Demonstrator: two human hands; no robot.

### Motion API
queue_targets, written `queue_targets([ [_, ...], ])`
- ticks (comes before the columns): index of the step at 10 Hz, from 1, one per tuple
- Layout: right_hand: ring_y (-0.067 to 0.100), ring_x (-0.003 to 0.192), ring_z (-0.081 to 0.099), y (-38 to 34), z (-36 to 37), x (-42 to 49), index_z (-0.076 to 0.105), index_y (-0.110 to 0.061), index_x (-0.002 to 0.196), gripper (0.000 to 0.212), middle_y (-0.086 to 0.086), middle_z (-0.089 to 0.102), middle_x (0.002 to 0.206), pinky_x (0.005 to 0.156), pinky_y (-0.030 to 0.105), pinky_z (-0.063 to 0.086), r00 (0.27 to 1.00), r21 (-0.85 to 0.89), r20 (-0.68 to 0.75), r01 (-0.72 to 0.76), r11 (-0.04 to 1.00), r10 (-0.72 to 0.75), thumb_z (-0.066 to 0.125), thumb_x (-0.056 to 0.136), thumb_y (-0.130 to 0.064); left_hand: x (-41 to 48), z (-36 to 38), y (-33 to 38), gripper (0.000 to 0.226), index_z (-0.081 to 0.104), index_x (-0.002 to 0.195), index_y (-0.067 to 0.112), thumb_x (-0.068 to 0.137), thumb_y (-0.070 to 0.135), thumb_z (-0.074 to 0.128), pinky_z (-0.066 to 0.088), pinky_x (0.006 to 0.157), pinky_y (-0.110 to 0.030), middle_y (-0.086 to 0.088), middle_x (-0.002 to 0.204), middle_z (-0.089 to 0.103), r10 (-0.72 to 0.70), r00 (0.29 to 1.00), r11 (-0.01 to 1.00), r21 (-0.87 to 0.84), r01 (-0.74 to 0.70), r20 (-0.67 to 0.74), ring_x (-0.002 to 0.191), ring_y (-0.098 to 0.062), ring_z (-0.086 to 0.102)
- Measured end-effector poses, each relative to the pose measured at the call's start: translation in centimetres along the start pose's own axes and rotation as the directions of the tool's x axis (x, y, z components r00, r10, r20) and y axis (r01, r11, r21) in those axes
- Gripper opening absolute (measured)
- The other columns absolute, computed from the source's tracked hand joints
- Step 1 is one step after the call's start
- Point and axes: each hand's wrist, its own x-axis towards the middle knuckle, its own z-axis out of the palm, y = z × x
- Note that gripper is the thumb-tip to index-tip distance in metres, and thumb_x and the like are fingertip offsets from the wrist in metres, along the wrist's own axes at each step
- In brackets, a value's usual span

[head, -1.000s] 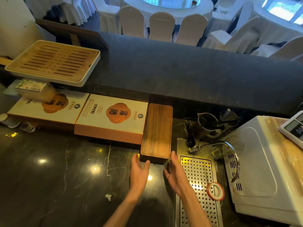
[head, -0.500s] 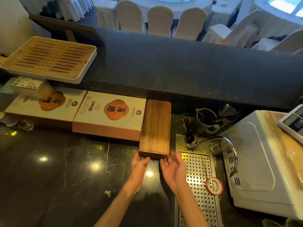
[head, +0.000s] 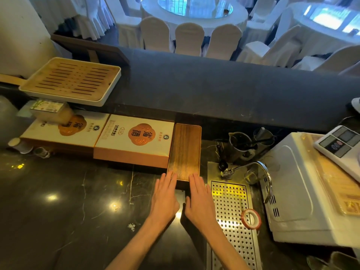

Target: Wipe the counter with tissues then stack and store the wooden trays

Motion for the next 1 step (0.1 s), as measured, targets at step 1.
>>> queue_targets([
  [1, 0.02, 0.149, 0.02, -0.37, -1.93, 0.34, 0.022, -0.023, 0.152, 0.07, -0.004, 0.026, 0.159, 0.122, 0.047, 0.01, 1.0, 0.044, 0.008, 0.028, 0.999, -0.028, 0.054, 0.09, -0.026, 0.29, -1.63, 0.28, 0.077, 0.021, 0.152, 0.021, 0.084, -0.002, 0.051, 0.014, 0.123, -0.047, 0.001, 0.162, 0.016, -0.001, 1.0, 0.994, -0.109, 0.002, 0.011, 0.151, -0.022, 0.01],
])
